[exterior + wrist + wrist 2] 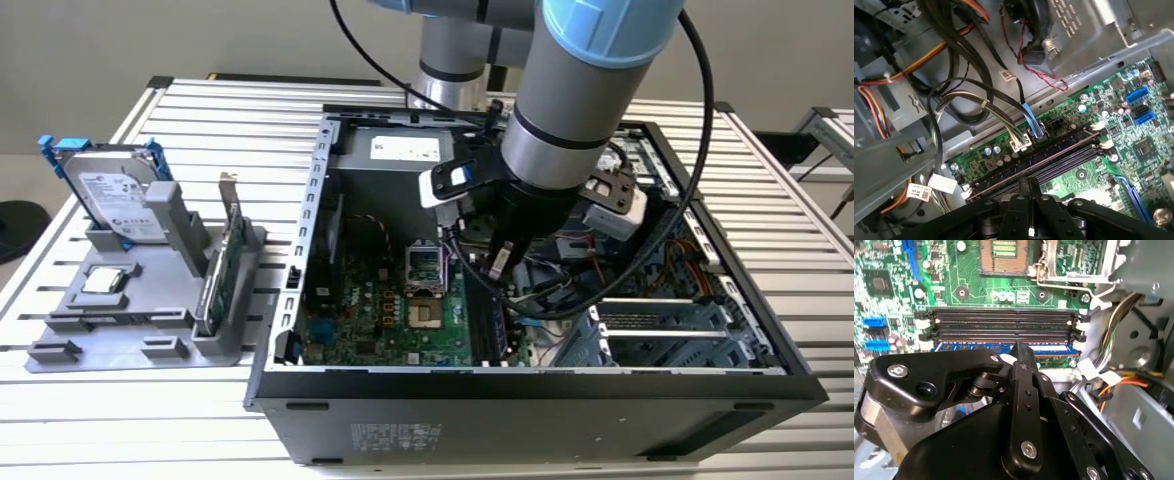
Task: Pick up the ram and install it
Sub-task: 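Press down the ram until it locks into place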
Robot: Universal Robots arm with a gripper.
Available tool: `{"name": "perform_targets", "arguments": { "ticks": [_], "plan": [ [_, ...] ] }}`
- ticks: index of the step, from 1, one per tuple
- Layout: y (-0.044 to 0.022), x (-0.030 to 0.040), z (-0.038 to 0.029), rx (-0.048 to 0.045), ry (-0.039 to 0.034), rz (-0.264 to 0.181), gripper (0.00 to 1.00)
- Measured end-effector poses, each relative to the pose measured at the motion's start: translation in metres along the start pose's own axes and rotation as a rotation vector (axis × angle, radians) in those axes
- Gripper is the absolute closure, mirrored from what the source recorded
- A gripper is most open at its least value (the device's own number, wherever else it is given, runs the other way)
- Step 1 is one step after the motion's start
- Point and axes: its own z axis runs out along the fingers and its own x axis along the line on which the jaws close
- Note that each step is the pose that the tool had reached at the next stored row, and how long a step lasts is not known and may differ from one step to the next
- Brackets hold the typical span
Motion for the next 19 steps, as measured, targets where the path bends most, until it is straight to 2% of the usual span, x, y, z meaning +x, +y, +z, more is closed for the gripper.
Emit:
{"name": "perform_targets", "arguments": {
  "ticks": [19],
  "plan": [
    [0.0,0.0,0.0004,0.0047,-0.015,-0.346,1.0]
  ]
}}
